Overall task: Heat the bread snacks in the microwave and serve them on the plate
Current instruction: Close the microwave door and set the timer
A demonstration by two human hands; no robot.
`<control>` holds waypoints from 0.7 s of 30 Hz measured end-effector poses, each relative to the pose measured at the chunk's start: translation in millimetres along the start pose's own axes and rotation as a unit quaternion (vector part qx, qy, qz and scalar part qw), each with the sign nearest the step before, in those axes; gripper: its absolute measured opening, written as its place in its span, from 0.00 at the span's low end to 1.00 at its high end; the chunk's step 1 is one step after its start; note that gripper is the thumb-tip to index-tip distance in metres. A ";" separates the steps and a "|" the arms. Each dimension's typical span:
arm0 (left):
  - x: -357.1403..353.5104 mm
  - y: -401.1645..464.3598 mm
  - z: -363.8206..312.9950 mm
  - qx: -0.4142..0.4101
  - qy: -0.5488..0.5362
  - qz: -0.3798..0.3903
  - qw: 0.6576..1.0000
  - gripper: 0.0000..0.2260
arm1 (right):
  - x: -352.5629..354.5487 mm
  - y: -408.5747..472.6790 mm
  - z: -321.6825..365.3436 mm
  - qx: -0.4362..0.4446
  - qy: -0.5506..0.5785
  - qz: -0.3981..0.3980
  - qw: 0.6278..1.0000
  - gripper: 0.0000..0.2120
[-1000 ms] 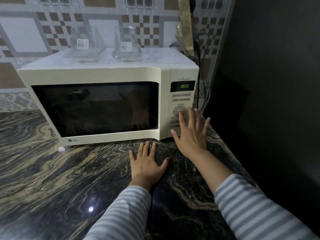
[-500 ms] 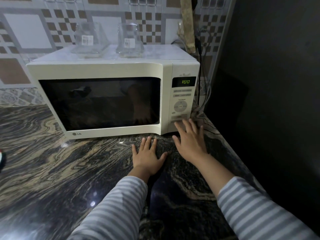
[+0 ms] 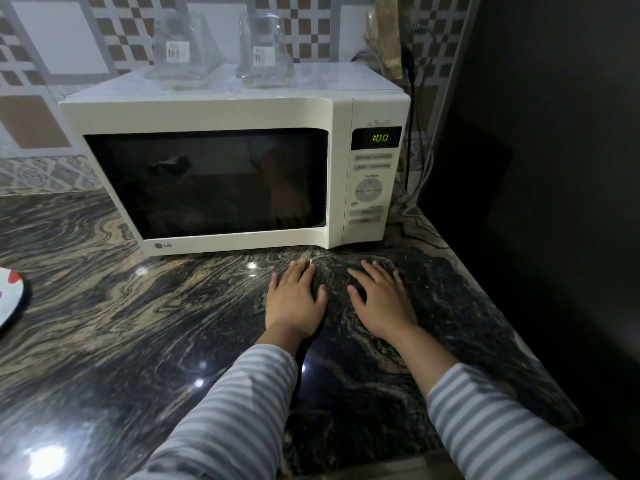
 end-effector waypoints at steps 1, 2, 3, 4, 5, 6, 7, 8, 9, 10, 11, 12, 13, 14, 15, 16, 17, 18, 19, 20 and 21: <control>0.0 0.0 -0.1 0.001 -0.001 -0.002 1.000 0.25 | 0.2 -0.2 -0.1 0.001 0.002 0.000 1.000 0.22; -0.2 0.0 0.0 0.001 -0.001 -0.003 1.000 0.25 | 0.5 -0.7 -0.2 0.003 0.005 0.001 1.000 0.22; -0.3 -0.1 -0.1 0.002 -0.001 -0.005 1.000 0.25 | 0.9 -1.3 -0.4 0.004 0.008 0.001 1.000 0.22; -0.4 -0.1 -0.2 0.003 -0.001 -0.005 1.000 0.25 | 1.0 -1.7 -0.6 0.004 0.011 0.001 1.000 0.22; -0.4 -0.2 -0.2 0.004 -0.001 -0.005 1.000 0.25 | 1.2 -2.1 -0.8 0.004 0.012 0.000 1.000 0.22; -0.4 -0.1 0.0 0.005 -0.001 -0.004 1.000 0.25 | 1.3 -2.0 -0.9 0.004 0.013 0.000 1.000 0.22; -0.5 -0.1 0.1 0.006 0.000 -0.004 1.000 0.25 | 1.3 -1.6 -1.0 0.003 0.012 -0.001 1.000 0.22; -0.7 -0.3 0.2 0.007 0.001 -0.002 1.000 0.25 | 1.0 -1.2 -1.1 0.003 0.010 0.000 1.000 0.22; -0.6 -0.5 0.0 0.007 0.001 -0.001 1.000 0.25 | 0.8 -0.9 -1.1 0.004 0.009 0.000 1.000 0.22; -0.3 -0.8 -0.5 0.007 0.002 0.001 1.000 0.25 | 0.7 -0.8 -1.1 0.004 0.009 0.000 1.000 0.22; -0.1 -0.9 -1.0 0.007 0.003 0.002 1.000 0.25 | 0.8 -0.9 -1.0 0.005 0.010 -0.001 1.000 0.22; 0.0 -1.0 -1.3 0.007 0.006 0.005 1.000 0.25 | 1.0 -1.1 -0.9 0.005 0.012 -0.001 1.000 0.22; 0.0 -1.1 -1.5 0.007 0.008 0.007 1.000 0.25 | 1.2 -1.4 -0.9 0.005 0.013 0.000 1.000 0.22; -0.1 -1.3 -1.6 0.007 0.010 0.009 1.000 0.25 | 1.3 -1.7 -0.8 0.005 0.011 0.001 1.000 0.22; -0.2 -1.5 -1.6 0.006 0.011 0.011 1.000 0.25 | 1.3 -2.0 -0.9 0.006 0.009 0.001 1.000 0.22; -0.5 -1.6 -1.4 0.006 0.012 0.013 1.000 0.25 | 1.3 -2.2 -0.9 0.006 0.009 0.002 1.000 0.22; -0.7 -1.5 -1.3 0.006 0.012 0.014 1.000 0.25 | 1.3 -2.4 -0.9 0.007 0.010 0.003 1.000 0.22; -1.1 -1.4 -1.2 0.006 0.013 0.016 1.000 0.25 | 1.4 -2.6 -1.0 0.007 0.010 0.004 1.000 0.22; -1.4 -1.3 -1.3 0.007 0.013 0.017 1.000 0.25 | 1.4 -2.7 -1.1 0.007 0.009 0.004 1.000 0.22; -1.5 -1.2 -1.4 0.007 0.014 0.018 1.000 0.25 | 1.4 -2.7 -1.2 0.008 0.006 0.006 1.000 0.22; -1.6 -1.2 -1.6 0.008 0.015 0.020 1.000 0.25 | 1.4 -2.9 -1.2 0.007 0.003 0.007 1.000 0.22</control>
Point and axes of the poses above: each hand's wrist, its own y-axis towards the middle knuckle, its own x-axis out of the back of the hand, z = x × y, the point moved 2 cm from there along y, towards the middle knuckle, and after that the axes turned 3 degrees about -x, right-handed, at the moved point
